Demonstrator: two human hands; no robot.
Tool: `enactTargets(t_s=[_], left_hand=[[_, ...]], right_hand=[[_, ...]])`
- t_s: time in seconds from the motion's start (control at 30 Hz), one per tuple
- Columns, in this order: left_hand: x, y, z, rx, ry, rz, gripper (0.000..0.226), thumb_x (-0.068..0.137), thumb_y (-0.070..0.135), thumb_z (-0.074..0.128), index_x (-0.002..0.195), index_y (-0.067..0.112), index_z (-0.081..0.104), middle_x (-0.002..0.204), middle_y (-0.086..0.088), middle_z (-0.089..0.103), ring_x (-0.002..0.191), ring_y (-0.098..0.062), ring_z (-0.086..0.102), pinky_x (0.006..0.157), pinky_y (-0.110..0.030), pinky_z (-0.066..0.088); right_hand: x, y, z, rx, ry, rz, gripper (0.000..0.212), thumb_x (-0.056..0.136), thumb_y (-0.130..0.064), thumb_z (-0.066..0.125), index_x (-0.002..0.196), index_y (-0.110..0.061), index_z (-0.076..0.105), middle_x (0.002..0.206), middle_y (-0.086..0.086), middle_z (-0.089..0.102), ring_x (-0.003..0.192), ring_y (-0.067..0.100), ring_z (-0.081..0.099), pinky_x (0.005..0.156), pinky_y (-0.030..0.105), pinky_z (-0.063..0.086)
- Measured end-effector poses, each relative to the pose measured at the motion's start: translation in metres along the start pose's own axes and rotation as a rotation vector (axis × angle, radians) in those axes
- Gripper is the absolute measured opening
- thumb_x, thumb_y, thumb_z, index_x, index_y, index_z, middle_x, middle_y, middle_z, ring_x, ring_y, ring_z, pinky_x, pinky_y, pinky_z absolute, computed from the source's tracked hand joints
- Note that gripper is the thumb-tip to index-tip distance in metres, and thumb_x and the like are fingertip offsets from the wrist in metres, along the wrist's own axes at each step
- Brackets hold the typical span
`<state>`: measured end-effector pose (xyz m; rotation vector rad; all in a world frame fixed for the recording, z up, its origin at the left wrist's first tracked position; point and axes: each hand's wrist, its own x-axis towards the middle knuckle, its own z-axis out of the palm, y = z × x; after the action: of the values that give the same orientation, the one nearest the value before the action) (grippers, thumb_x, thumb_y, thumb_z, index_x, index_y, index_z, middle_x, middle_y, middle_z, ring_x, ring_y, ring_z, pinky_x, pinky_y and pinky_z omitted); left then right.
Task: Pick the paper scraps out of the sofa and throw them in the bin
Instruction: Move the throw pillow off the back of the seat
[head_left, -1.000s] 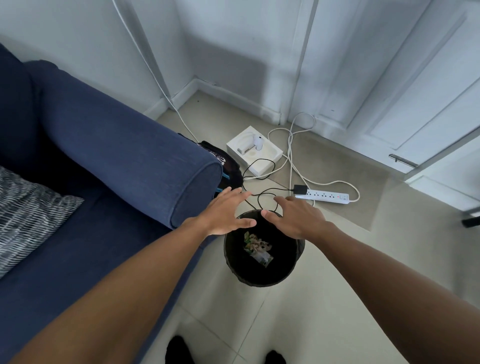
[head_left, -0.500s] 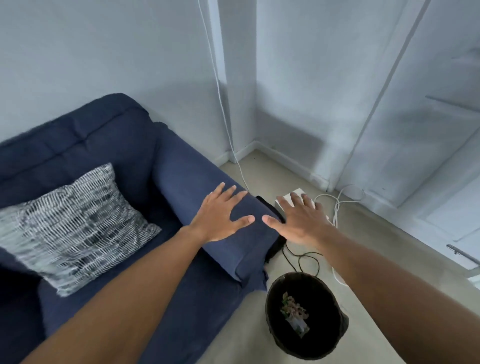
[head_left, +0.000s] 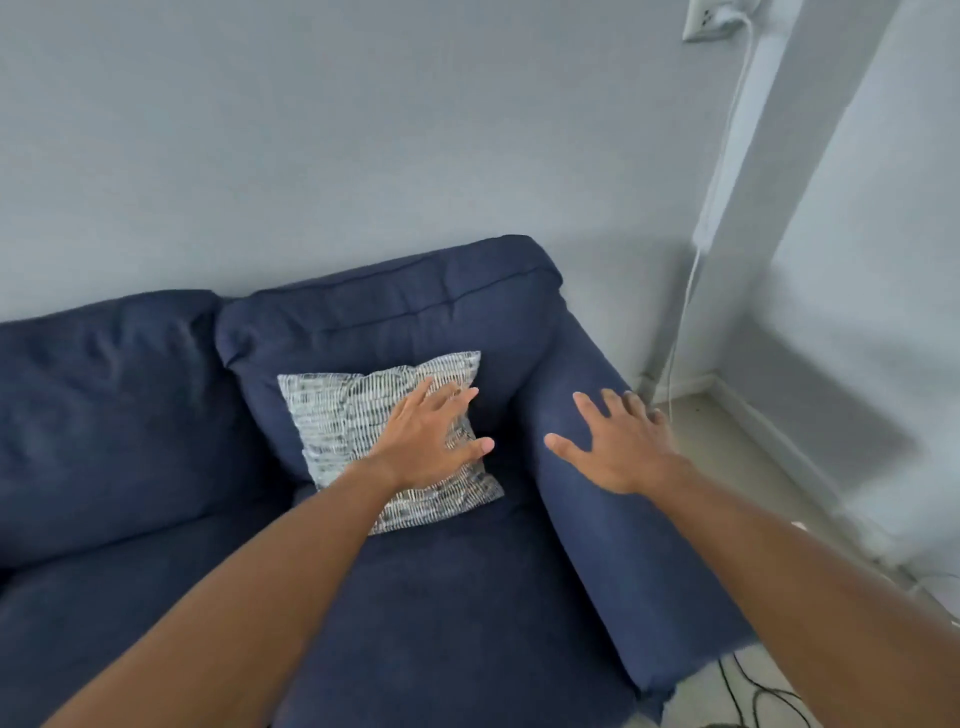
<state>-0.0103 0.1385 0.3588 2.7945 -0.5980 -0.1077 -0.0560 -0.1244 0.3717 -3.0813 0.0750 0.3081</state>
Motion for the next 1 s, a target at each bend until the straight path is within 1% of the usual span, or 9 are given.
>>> enactTargets(t_s=[0.1, 0.23, 0.33, 0.43, 0.63, 0.77, 0.9, 1.0], left_hand=[[-0.017, -0.051, -0.011, -0.023, 0.009, -0.079, 0.086, 0.084, 0.080, 0.039, 0.157, 0.038, 0.016, 0.167, 0.003, 0.011, 0.154, -0.021, -0.007, 0.122, -0.049, 0.003], [-0.039, -0.125, -0.014, -0.048, 0.038, -0.192, 0.087, 0.084, 0.081, 0.039, 0.156, 0.037, 0.019, 0.167, 0.003, 0.015, 0.154, -0.021, -0.006, 0.122, -0.048, 0.006], [-0.054, -0.171, -0.012, -0.061, 0.058, -0.258, 0.089, 0.081, 0.084, 0.035, 0.156, 0.037, 0.020, 0.166, 0.000, 0.017, 0.154, -0.023, -0.003, 0.123, -0.049, 0.009], [-0.066, -0.205, -0.009, -0.095, 0.075, -0.315, 0.093, 0.079, 0.086, 0.033, 0.156, 0.036, 0.021, 0.165, 0.000, 0.020, 0.154, -0.023, -0.003, 0.123, -0.050, 0.011], [-0.075, -0.232, 0.008, -0.137, 0.077, -0.399, 0.088, 0.084, 0.079, 0.043, 0.156, 0.035, 0.021, 0.165, 0.003, 0.019, 0.154, -0.021, -0.002, 0.123, -0.047, 0.010], [-0.070, -0.236, 0.024, -0.201, 0.091, -0.440, 0.090, 0.082, 0.081, 0.043, 0.156, 0.037, 0.019, 0.165, 0.005, 0.019, 0.154, -0.019, -0.002, 0.123, -0.048, 0.011], [-0.058, -0.235, 0.042, -0.331, 0.107, -0.480, 0.096, 0.079, 0.082, 0.047, 0.157, 0.036, 0.014, 0.165, 0.005, 0.020, 0.154, -0.020, 0.003, 0.122, -0.051, 0.016], [-0.043, -0.241, 0.062, -0.482, 0.126, -0.504, 0.104, 0.075, 0.085, 0.051, 0.157, 0.036, 0.010, 0.164, 0.008, 0.023, 0.152, -0.017, 0.014, 0.121, -0.051, 0.022]], right_hand=[[0.026, -0.048, 0.001, -0.043, -0.001, -0.084, 0.093, 0.080, -0.085, 0.013, 0.156, -0.031, 0.008, 0.163, 0.008, 0.012, 0.149, 0.034, 0.008, 0.114, 0.057, 0.017], [0.062, -0.108, 0.009, -0.065, -0.032, -0.167, 0.096, 0.079, -0.087, 0.012, 0.155, -0.030, 0.009, 0.162, 0.007, 0.014, 0.148, 0.033, 0.012, 0.113, 0.057, 0.021], [0.089, -0.135, 0.015, -0.072, -0.055, -0.187, 0.096, 0.078, -0.087, 0.011, 0.156, -0.030, 0.007, 0.163, 0.007, 0.013, 0.148, 0.033, 0.012, 0.113, 0.055, 0.023], [0.108, -0.152, 0.024, -0.072, -0.056, -0.187, 0.096, 0.078, -0.087, 0.012, 0.155, -0.029, 0.009, 0.163, 0.007, 0.015, 0.148, 0.033, 0.014, 0.113, 0.055, 0.025], [0.130, -0.164, 0.045, -0.077, -0.117, -0.197, 0.095, 0.079, -0.087, 0.012, 0.156, -0.030, 0.003, 0.163, 0.008, 0.014, 0.148, 0.034, 0.014, 0.111, 0.057, 0.026], [0.140, -0.163, 0.056, -0.058, -0.148, -0.206, 0.097, 0.078, -0.087, 0.013, 0.156, -0.029, 0.002, 0.163, 0.008, 0.014, 0.147, 0.034, 0.015, 0.110, 0.057, 0.028], [0.153, -0.161, 0.073, 0.031, -0.176, -0.176, 0.101, 0.078, -0.088, 0.016, 0.156, -0.026, -0.001, 0.162, 0.009, 0.016, 0.147, 0.033, 0.017, 0.109, 0.058, 0.029], [0.163, -0.160, 0.089, 0.168, -0.192, -0.129, 0.105, 0.078, -0.089, 0.020, 0.156, -0.024, -0.005, 0.163, 0.009, 0.014, 0.148, 0.033, 0.018, 0.110, 0.058, 0.029]])
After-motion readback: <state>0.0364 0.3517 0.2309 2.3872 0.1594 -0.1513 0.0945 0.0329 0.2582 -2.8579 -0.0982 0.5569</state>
